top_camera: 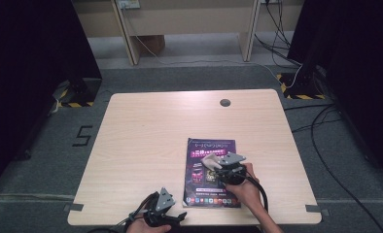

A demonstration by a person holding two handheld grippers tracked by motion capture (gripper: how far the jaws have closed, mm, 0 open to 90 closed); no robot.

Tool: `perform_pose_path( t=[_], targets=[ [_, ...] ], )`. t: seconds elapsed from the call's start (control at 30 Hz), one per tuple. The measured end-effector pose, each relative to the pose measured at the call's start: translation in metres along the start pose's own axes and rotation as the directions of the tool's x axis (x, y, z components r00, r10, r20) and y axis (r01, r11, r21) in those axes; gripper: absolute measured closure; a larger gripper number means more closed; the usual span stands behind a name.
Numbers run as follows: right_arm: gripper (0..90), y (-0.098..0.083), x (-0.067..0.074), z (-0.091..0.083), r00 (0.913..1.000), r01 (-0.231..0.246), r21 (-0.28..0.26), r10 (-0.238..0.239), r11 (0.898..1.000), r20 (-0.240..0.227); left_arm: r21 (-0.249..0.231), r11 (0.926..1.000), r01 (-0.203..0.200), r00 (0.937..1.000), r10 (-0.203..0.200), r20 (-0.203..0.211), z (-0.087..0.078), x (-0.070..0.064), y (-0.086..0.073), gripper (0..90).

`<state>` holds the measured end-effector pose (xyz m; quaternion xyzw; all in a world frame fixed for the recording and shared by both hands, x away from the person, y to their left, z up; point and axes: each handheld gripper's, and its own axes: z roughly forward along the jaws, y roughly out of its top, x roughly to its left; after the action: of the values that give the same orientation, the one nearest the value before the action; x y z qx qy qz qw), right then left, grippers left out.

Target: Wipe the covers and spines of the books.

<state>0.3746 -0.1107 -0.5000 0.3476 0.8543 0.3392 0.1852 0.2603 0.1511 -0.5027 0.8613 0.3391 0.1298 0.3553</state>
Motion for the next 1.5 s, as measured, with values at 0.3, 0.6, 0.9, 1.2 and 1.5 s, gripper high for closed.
perform_pose_path(
  t=[0.3,0.6,0.9,1.2,1.5],
  targets=[
    [72.1,0.013,0.033,0.011,0.9957,0.059,-0.015,-0.06,0.998,-0.071,0.006,1.0,-0.005,1.0,0.004,0.005,0.0,-0.001,0.0,22.2],
    [72.1,0.014,0.061,0.01,0.9825,0.108,-0.026,-0.111,0.994,-0.15,0.001,1.0,-0.001,1.0,0.001,0.008,0.0,0.0,0.0,22.1],
    [69.6,0.012,0.059,0.009,0.9798,0.111,-0.034,-0.116,0.993,-0.163,-0.007,1.0,0.006,1.0,-0.006,-0.001,-0.001,0.002,0.0,21.9],
    [70.1,0.007,0.05,0.002,0.9853,0.088,-0.007,-0.088,0.996,-0.146,-0.002,1.0,0.005,1.0,-0.005,0.006,-0.001,0.002,0.0,21.6],
    [70.9,0.001,0.072,-0.007,0.9723,0.134,-0.01,-0.133,0.991,-0.192,-0.005,0.9998,0.022,0.9998,-0.022,-0.003,-0.004,0.005,-0.001,20.6]
  ],
)
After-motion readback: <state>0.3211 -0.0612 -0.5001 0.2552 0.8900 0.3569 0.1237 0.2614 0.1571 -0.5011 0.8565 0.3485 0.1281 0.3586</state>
